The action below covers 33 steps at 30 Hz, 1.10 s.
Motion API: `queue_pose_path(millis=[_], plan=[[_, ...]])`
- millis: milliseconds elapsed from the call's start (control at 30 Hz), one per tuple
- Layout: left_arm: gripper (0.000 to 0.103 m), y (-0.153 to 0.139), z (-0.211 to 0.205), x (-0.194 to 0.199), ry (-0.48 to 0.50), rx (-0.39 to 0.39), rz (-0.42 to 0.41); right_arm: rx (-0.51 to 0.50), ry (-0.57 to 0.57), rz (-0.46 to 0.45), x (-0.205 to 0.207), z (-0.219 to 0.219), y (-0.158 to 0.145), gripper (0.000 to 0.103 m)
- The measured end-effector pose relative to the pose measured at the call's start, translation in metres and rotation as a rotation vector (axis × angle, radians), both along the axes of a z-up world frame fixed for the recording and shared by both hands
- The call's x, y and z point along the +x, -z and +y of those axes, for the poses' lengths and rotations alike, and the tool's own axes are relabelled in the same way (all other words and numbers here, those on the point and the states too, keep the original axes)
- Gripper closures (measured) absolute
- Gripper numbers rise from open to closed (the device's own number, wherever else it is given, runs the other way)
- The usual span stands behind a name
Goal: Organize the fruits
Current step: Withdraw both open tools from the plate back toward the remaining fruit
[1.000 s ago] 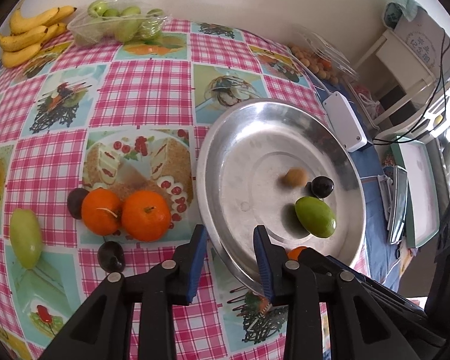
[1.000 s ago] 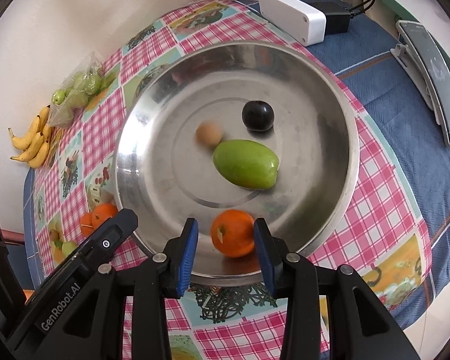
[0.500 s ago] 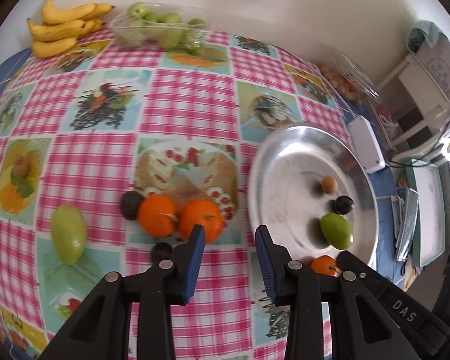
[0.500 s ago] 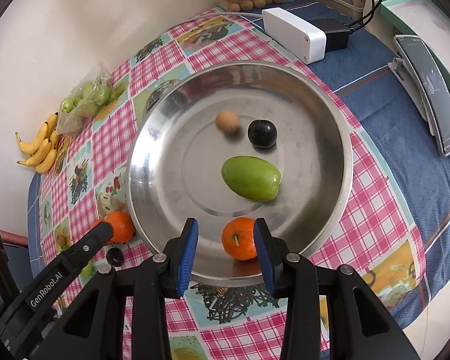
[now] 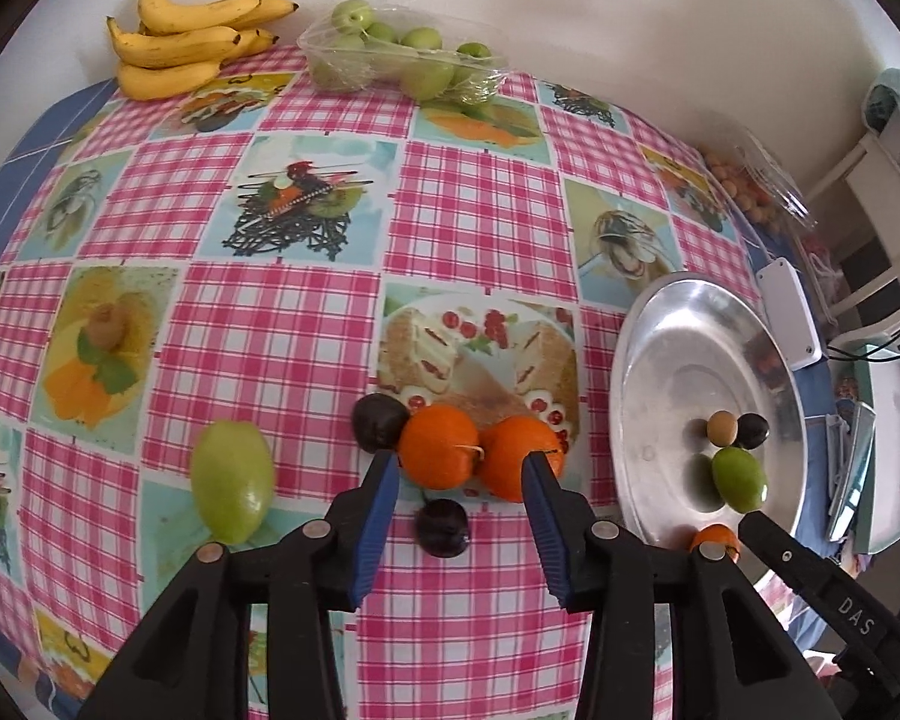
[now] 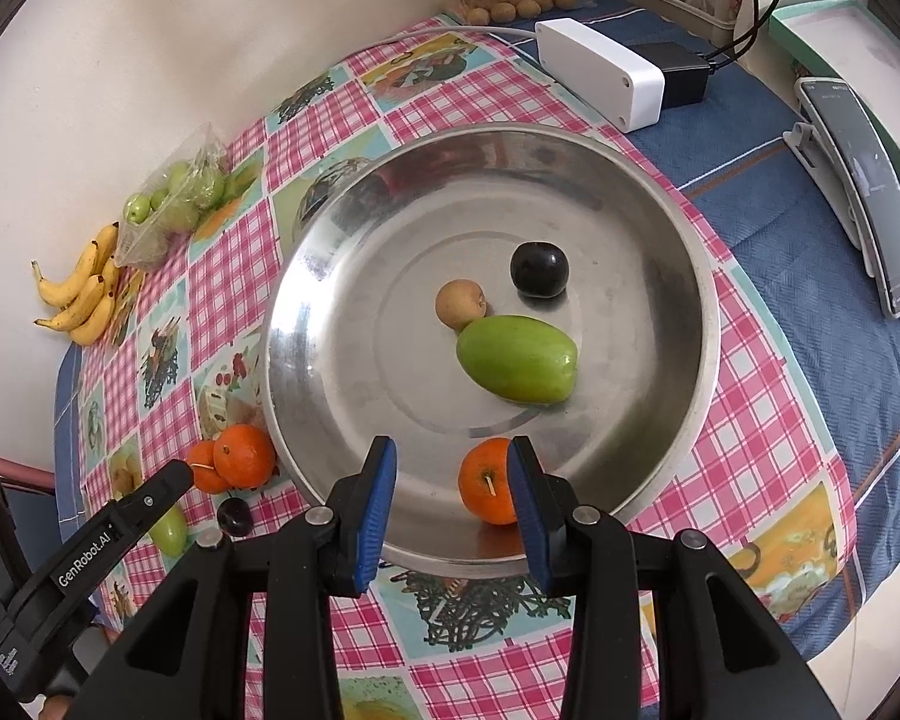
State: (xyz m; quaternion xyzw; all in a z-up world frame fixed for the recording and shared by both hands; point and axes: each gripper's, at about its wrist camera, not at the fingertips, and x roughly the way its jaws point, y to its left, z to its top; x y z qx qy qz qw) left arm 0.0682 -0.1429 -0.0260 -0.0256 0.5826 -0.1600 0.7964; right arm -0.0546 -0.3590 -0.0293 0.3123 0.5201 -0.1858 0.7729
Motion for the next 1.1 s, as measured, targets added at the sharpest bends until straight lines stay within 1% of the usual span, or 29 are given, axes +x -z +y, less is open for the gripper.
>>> queue_pose_path(millis=[67, 133, 200, 233, 267, 333, 400, 467, 533, 600, 700, 733, 767, 800, 867, 1033, 1067, 1100], plan=[[0.053, 0.0000, 0.0015, 0.0013, 0.001, 0.006, -0.001, -0.010, -0.002, 0.005, 0.0016, 0.0012, 0.0008, 0.064], [0.047, 0.0007, 0.0034, 0.0021, 0.000, 0.013, 0.001, -0.019, -0.005, 0.012, 0.0031, 0.0016, 0.0020, 0.064], [0.045, 0.0019, 0.0049, 0.0032, -0.004, 0.019, 0.005, -0.030, -0.007, 0.019, 0.0038, 0.0021, 0.0029, 0.064], [0.044, 0.0022, 0.0052, 0.0034, -0.005, 0.022, 0.007, -0.035, -0.009, 0.021, 0.0044, 0.0026, 0.0031, 0.061], [0.043, 0.0027, 0.0053, 0.0035, -0.006, 0.027, 0.008, -0.039, -0.010, 0.020, 0.0047, 0.0030, 0.0032, 0.051], [0.041, 0.0031, 0.0052, 0.0035, -0.006, 0.043, 0.007, -0.047, -0.013, 0.018, 0.0052, 0.0035, 0.0026, 0.039], [0.039, 0.0043, 0.0045, 0.0030, -0.007, 0.061, 0.006, -0.055, -0.017, 0.017, 0.0057, 0.0037, 0.0022, 0.038], [0.038, 0.0052, 0.0042, 0.0026, -0.006, 0.070, 0.006, -0.066, -0.021, 0.021, 0.0061, 0.0038, 0.0025, 0.032], [0.030, 0.0056, 0.0045, 0.0025, -0.010, 0.074, 0.003, -0.073, -0.024, 0.026, 0.0065, 0.0041, 0.0034, 0.026], [0.025, 0.0053, 0.0056, 0.0029, -0.019, 0.079, -0.002, -0.076, -0.026, 0.029, 0.0066, 0.0045, 0.0045, 0.026], [0.022, 0.0055, 0.0072, 0.0043, -0.028, 0.083, -0.005, -0.081, -0.028, 0.037, 0.0073, 0.0051, 0.0062, 0.026], [0.021, 0.0057, 0.0077, 0.0047, -0.031, 0.085, -0.005, -0.084, -0.030, 0.041, 0.0075, 0.0052, 0.0068, 0.022], [0.020, 0.0059, 0.0082, 0.0049, -0.033, 0.086, -0.005, -0.084, -0.030, 0.042, 0.0077, 0.0059, 0.0072, 0.015], [0.019, 0.0063, 0.0086, 0.0051, -0.035, 0.089, -0.005, -0.085, -0.029, 0.042, 0.0079, 0.0061, 0.0073, 0.013], [0.015, 0.0070, 0.0093, 0.0055, -0.039, 0.094, -0.005, -0.088, -0.031, 0.041, 0.0078, 0.0059, 0.0067, 0.013], [0.011, 0.0080, 0.0099, 0.0060, -0.043, 0.098, -0.007, -0.089, -0.031, 0.041, 0.0076, 0.0056, 0.0076, 0.013], [0.005, 0.0084, 0.0099, 0.0061, -0.042, 0.102, -0.008, -0.090, -0.032, 0.040, 0.0077, 0.0058, 0.0078, 0.012], [0.000, 0.0092, 0.0095, 0.0062, -0.039, 0.110, -0.011, -0.091, -0.034, 0.040, 0.0079, 0.0060, 0.0078, 0.011]])
